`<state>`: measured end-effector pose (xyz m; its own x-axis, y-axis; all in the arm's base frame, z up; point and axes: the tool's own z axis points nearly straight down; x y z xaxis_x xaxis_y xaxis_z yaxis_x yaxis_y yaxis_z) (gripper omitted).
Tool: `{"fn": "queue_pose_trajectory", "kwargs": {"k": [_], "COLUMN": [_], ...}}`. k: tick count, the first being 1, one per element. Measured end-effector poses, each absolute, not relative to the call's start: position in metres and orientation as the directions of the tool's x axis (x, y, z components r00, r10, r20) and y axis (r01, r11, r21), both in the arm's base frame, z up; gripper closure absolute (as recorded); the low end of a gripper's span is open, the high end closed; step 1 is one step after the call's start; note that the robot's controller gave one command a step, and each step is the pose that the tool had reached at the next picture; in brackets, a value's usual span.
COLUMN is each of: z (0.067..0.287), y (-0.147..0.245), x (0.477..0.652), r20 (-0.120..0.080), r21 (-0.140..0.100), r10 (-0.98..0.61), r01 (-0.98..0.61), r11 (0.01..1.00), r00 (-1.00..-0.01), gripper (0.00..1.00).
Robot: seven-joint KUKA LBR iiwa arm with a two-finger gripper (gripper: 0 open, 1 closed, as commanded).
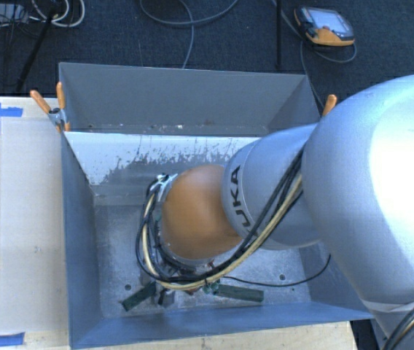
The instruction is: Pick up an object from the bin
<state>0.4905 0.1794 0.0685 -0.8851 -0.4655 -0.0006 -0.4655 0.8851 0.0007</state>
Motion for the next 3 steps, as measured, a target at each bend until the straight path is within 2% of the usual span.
{"fn": "queue_pose_trajectory", "kwargs": {"k": [1, 2, 3], "z": [0.109, 0.115, 0.179], "y": [0.18, 0.18, 0.181], "x": [0.491, 0.491, 0.492], "r20": [-0.002, 0.0, -0.005], "r21": [0.0, 0.001, 0.0], "r10": [-0.461, -0.456, -0.451], "r01": [-0.461, -0.456, -0.451], "r11": [0.888, 0.89, 0.893], "r00": [-0.888, -0.89, -0.893], "gripper": [1.0, 1.0, 1.0]}}
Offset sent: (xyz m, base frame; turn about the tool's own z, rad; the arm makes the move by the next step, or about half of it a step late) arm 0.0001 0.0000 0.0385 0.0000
